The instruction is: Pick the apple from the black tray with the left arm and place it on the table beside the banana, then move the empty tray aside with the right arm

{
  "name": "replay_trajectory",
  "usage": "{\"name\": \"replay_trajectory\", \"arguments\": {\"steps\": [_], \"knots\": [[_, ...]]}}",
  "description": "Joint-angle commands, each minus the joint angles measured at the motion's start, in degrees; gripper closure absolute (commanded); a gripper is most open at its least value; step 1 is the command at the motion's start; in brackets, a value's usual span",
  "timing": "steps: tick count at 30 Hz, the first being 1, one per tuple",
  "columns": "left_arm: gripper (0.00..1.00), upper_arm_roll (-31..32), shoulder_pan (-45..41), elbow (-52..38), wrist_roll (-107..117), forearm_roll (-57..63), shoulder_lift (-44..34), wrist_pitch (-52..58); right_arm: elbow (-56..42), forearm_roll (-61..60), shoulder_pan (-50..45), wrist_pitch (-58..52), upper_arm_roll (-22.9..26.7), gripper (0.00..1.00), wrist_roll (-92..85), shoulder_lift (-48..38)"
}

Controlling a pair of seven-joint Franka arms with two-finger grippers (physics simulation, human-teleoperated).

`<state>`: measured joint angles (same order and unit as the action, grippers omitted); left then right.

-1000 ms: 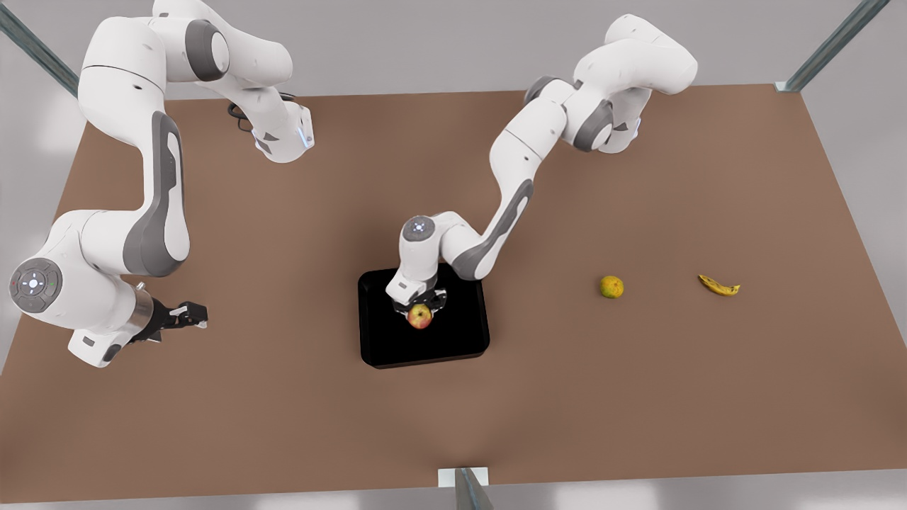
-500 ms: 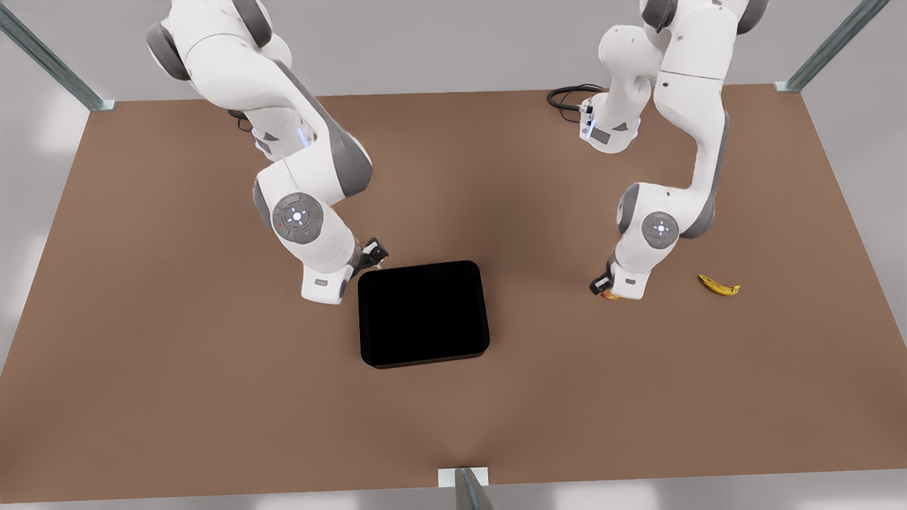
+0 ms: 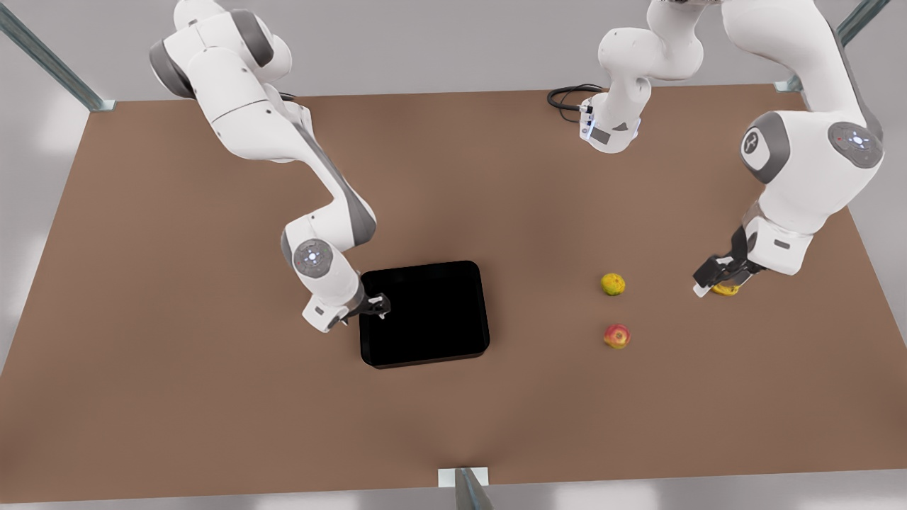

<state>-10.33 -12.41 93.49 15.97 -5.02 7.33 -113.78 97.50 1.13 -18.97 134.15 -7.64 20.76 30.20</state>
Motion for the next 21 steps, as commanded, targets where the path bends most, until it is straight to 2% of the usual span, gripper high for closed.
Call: {"name": "replay_trajectory", "arguments": {"steps": [1, 3, 9, 12, 13, 14, 16, 17, 21], "knots": [[0.00, -0.1, -1.3, -1.2, -15.9, 0.4, 1.3, 11.0, 0.0, 0.4, 0.2, 5.6, 0.0, 0.01, 13.8, 0.9], [0.00, -0.1, -1.2, -1.2, -15.8, 0.5, 1.3, 7.8, 0.1, 0.4, 0.9, 5.7, 0.0, 0.02, 12.7, 1.4], [0.00, -0.5, 0.2, -1.1, -15.3, 0.4, 2.4, 8.1, 4.6, 0.4, 0.9, 9.4, -0.1, 0.02, 11.7, 0.9], [0.00, -2.6, 0.7, -1.4, -14.8, -0.3, 1.4, 16.7, 7.9, 0.4, 0.6, 9.4, -0.4, 0.03, 11.7, -1.2], [0.00, -5.8, 1.4, -1.3, -15.1, -1.7, 1.4, 21.4, 8.5, 0.4, 0.6, 9.4, -0.4, 0.03, 11.7, -1.5], [0.00, -6.7, 1.7, -2.8, -16.5, -4.2, 1.4, 21.3, 8.8, 0.4, 0.7, 9.5, -0.4, 0.03, 11.7, -1.3], [0.00, -4.6, 1.1, -5.6, -14.9, -3.7, -2.6, 24.4, 8.8, 0.3, 0.9, 11.0, -0.4, 0.04, 10.4, -0.1], [0.00, -4.2, 1.1, -8.3, -14.3, -4.7, -3.2, 32.7, 8.8, 0.3, 1.0, 11.6, -0.4, 0.04, 10.3, 0.7], [0.00, -4.2, 1.6, -10.0, -13.0, -3.6, -2.9, 34.2, 8.5, 0.3, 1.1, 13.5, -0.3, 0.05, 10.3, 2.4]]}}
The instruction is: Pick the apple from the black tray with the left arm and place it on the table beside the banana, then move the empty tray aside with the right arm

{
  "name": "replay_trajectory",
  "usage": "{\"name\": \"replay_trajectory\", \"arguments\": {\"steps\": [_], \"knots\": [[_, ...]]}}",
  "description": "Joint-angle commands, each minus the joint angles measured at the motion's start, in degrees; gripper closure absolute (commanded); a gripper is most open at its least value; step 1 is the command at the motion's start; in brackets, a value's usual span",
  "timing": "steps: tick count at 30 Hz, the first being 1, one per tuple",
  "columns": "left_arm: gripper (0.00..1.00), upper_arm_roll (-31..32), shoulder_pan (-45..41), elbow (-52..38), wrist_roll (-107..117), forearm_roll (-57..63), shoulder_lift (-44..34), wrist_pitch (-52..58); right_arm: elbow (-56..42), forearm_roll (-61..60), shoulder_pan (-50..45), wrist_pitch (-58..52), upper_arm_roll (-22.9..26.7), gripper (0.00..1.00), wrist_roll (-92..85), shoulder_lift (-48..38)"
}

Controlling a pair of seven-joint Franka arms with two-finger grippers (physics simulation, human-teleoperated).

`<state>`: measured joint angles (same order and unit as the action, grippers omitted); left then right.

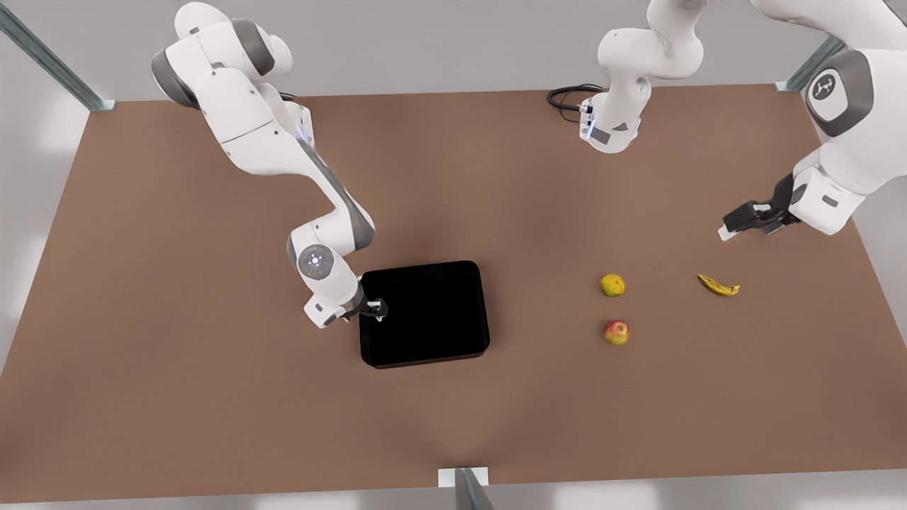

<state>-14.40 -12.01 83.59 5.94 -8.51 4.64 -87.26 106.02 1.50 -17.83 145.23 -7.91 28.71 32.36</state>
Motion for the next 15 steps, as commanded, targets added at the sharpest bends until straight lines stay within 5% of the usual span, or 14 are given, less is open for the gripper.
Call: {"name": "replay_trajectory", "arguments": {"steps": [1, 6, 9, 15], "knots": [[0.00, -0.6, 1.2, 0.0, -2.5, 0.4, 0.5, 7.5, 0.0, -0.1, 0.0, 2.4, 0.1, 0.12, 2.3, 0.2], [0.00, 1.4, -6.0, -4.8, -9.0, -0.3, 12.4, -4.8, -0.2, -0.1, 0.7, 2.3, 0.2, 0.46, 2.0, 0.2], [0.00, 0.7, -5.6, 8.1, -6.4, -0.1, 6.7, -12.6, -0.3, -0.2, 0.9, 2.2, 0.3, 0.67, 0.5, 0.2], [0.00, 0.8, -5.7, 7.8, -2.5, 0.4, 6.9, -11.5, -0.4, -0.2, 0.9, 1.7, 0.3, 0.81, 0.0, -0.1]]}}
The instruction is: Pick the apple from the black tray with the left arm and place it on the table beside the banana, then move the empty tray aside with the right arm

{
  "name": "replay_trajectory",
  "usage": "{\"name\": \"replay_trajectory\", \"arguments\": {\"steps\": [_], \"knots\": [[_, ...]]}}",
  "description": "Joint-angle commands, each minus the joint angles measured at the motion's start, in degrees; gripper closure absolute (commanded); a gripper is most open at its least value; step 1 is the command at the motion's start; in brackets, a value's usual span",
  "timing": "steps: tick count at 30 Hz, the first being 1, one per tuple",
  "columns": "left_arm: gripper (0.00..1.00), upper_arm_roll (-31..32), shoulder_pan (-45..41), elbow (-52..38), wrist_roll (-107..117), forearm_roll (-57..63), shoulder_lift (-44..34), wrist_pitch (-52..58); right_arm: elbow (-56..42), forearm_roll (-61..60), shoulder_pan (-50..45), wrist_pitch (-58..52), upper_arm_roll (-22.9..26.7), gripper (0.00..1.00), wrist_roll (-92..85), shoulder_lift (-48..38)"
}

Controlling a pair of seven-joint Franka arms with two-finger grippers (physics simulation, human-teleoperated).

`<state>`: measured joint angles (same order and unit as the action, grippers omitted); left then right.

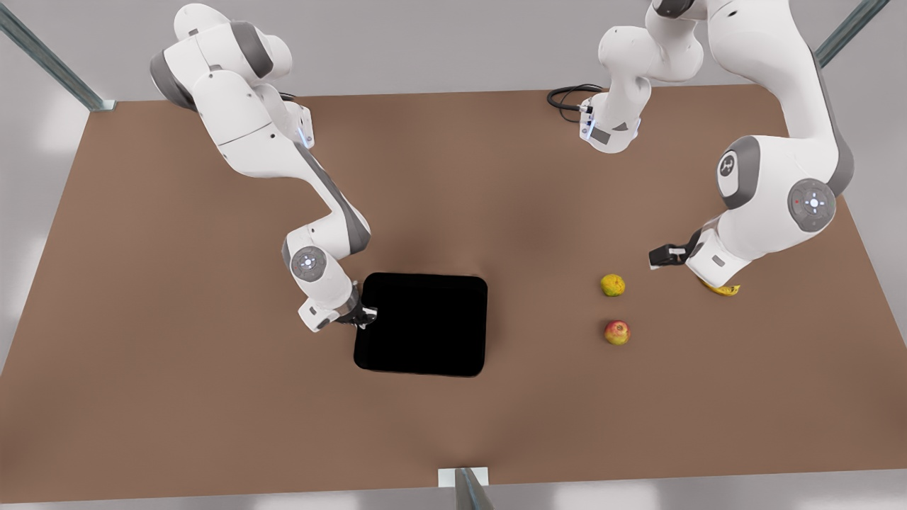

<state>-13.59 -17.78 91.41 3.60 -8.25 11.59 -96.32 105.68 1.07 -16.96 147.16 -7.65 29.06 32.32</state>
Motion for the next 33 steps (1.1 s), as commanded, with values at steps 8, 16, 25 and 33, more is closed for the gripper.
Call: {"name": "replay_trajectory", "arguments": {"steps": [8, 16, 25, 33], "knots": [[0.00, 0.8, -0.9, -0.9, 2.8, 3.7, 0.8, -2.6, -1.7, -0.1, 2.1, -19.1, 0.2, 0.90, -7.6, -10.6], [0.00, 0.8, -0.9, -0.9, 2.8, 3.7, 0.8, -2.6, -11.2, -0.1, 13.4, -39.2, 0.4, 0.92, -28.6, -13.5], [0.00, 0.8, -0.9, -1.5, 2.1, 3.6, 0.8, -2.5, -18.7, 0.5, 28.3, -43.5, 0.4, 0.92, -58.7, -8.6], [0.00, 0.7, -0.7, -4.3, 1.8, 3.7, 2.5, -2.9, -27.2, 2.4, 30.0, -40.6, 0.8, 0.94, -61.3, 5.5]]}}
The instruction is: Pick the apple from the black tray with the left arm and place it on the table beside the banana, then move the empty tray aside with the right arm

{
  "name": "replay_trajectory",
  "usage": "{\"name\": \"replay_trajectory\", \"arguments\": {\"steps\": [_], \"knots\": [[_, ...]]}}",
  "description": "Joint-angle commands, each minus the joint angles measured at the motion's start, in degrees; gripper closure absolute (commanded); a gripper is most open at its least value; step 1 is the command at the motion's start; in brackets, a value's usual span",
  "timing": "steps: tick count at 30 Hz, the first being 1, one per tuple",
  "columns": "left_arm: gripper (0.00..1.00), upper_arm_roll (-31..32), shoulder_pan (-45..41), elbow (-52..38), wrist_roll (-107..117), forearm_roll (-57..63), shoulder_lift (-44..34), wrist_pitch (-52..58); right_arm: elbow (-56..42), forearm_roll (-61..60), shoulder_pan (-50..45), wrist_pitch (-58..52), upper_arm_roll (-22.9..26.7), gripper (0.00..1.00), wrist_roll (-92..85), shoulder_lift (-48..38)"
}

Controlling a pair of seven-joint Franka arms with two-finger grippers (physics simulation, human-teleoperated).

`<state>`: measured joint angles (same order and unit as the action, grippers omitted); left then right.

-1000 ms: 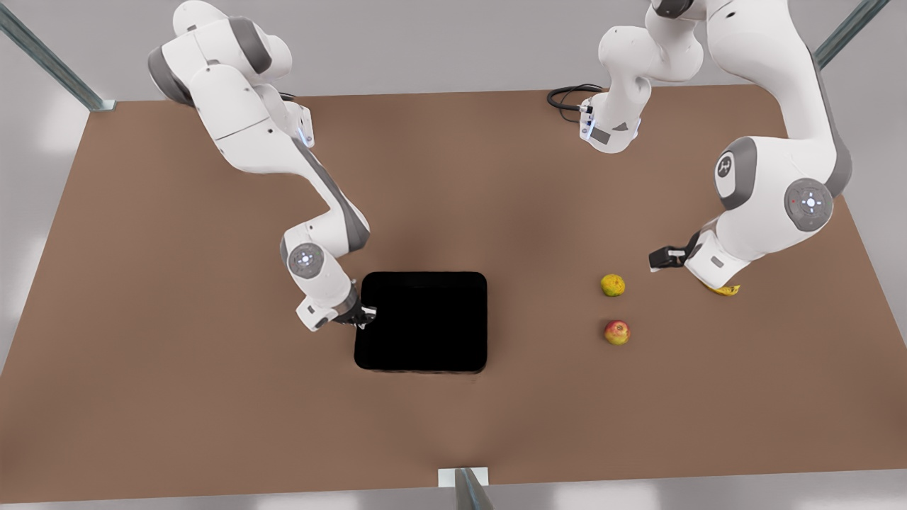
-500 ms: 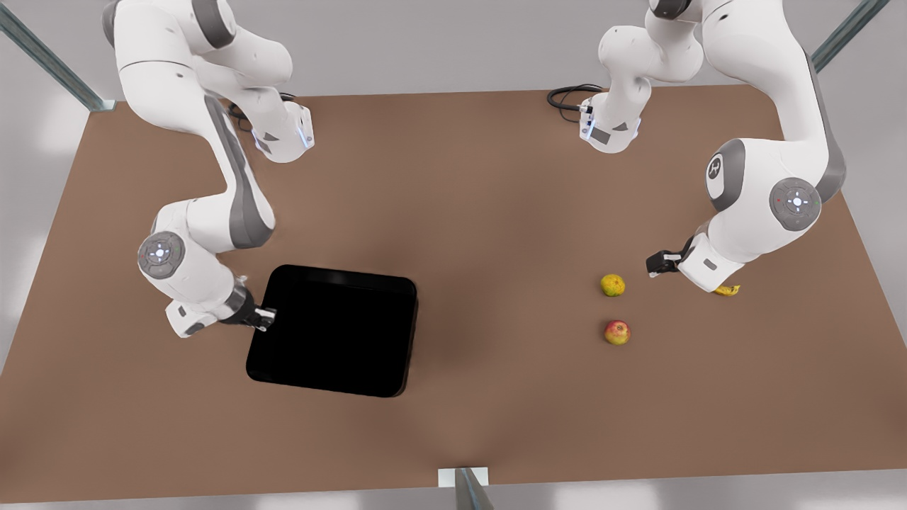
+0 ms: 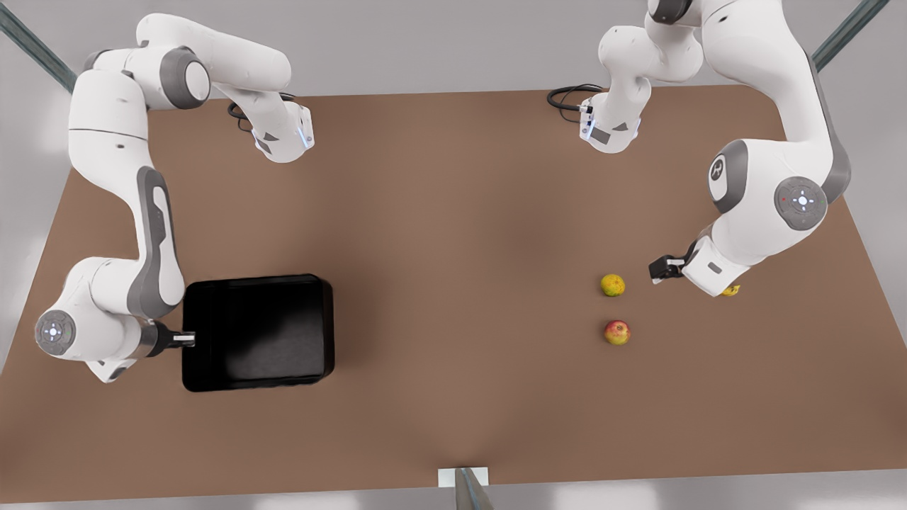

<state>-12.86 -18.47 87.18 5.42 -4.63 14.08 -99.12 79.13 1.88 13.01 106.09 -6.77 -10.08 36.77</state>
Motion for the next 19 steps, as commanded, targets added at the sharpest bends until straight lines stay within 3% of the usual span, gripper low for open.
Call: {"name": "replay_trajectory", "arguments": {"steps": [1, 2, 3, 5, 6, 9, 12, 15, 19], "knots": [[0.00, 0.0, 0.0, -0.1, 0.0, 0.1, 0.0, 0.0, -0.6, 1.6, -0.1, 0.8, -0.1, 0.93, -22.1, 1.3], [0.00, -0.1, 0.0, -0.1, 0.1, 0.1, 0.0, 0.1, -0.6, 1.6, -0.1, 1.1, -0.1, 0.88, -22.1, 1.4], [0.00, -0.1, 0.1, -0.2, 0.1, 0.1, 0.0, 0.1, -0.6, 1.6, -0.1, 1.2, -0.1, 0.69, -22.1, 1.4], [0.00, -0.1, 0.1, -0.2, 0.1, 0.1, 0.0, 0.1, -0.6, 1.6, -0.2, 1.2, -0.1, 0.14, -21.6, 1.4], [0.00, -0.1, 0.1, -0.2, 0.1, 0.1, 0.0, 0.1, -0.6, 1.6, -0.3, 1.2, -0.3, 0.00, -19.5, 1.2], [0.00, -0.1, 0.1, -0.2, 0.2, 0.1, 0.0, 0.1, -2.3, 1.2, -0.4, -0.8, -0.7, 0.00, -18.7, -1.4], [0.00, -0.1, 0.1, -0.2, 0.2, 0.1, 0.0, 0.1, -2.4, 1.6, -1.5, -8.2, -8.3, 0.00, -5.6, -10.8], [0.00, -0.1, 0.1, -0.2, 0.2, 0.1, 0.0, 0.1, -3.1, 1.6, -1.5, -11.5, -12.6, 0.00, 2.7, -12.9], [0.00, -0.1, 0.2, -0.2, 0.1, 0.1, 0.0, 0.1, -3.4, 1.6, -1.4, -11.7, -12.7, 0.00, 3.0, -12.9]]}}
